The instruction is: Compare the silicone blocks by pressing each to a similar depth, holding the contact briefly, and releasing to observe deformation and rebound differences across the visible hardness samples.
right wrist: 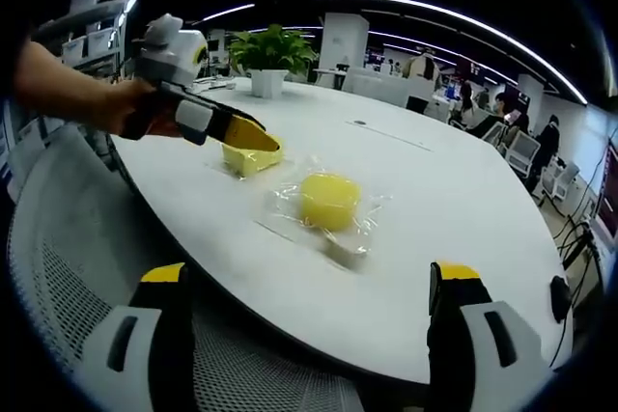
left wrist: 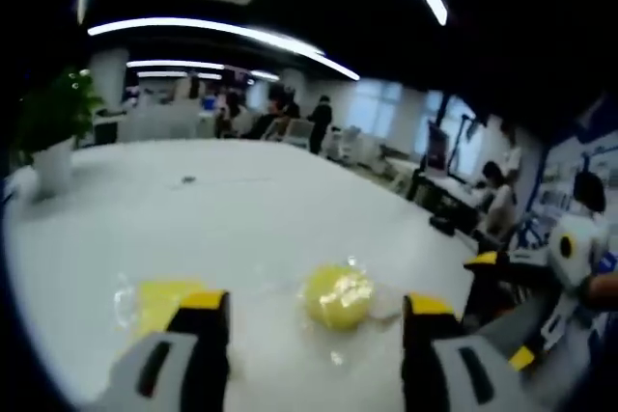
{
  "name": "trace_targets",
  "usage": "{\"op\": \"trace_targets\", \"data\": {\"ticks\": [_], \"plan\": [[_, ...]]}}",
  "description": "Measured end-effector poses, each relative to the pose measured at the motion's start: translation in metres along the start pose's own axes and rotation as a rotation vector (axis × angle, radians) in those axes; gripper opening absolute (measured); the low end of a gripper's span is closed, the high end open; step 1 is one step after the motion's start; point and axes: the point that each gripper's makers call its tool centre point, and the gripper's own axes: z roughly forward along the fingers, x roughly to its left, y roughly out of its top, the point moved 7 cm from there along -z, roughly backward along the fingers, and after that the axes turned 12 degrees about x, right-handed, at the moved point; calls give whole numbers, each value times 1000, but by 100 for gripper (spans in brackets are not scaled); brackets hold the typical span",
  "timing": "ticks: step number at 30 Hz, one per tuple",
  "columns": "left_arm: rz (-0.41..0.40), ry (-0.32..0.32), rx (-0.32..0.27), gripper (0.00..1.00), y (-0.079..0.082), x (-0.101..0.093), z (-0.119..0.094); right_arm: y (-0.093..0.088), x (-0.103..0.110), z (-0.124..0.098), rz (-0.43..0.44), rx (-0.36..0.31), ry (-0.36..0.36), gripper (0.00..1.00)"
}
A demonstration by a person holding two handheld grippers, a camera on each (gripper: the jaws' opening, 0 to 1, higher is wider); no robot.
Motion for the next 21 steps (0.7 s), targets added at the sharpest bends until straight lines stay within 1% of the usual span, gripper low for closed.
{"op": "trace_targets", "data": {"ticks": [3,8,12,14,20,21], "plan": [[17,3,1,76,-1,-1,-11,0,0,0,0,2,-1,96],[23,19,-11,80,-1,1,-31,0,0,0,1,2,-2,96],[40,34,-16,82,-5,1,-50,0,0,0,0,-1,-2,96],[51,38,-21,85,-7,1,-62,0,0,0,0,-2,-2,96],[45,76,-18,94,-17,14,-95,1,0,0,-2,-3,-4,96],[49,95,-13,94,-21,17,-101,1,0,0,-3,-8,-3,96]]}}
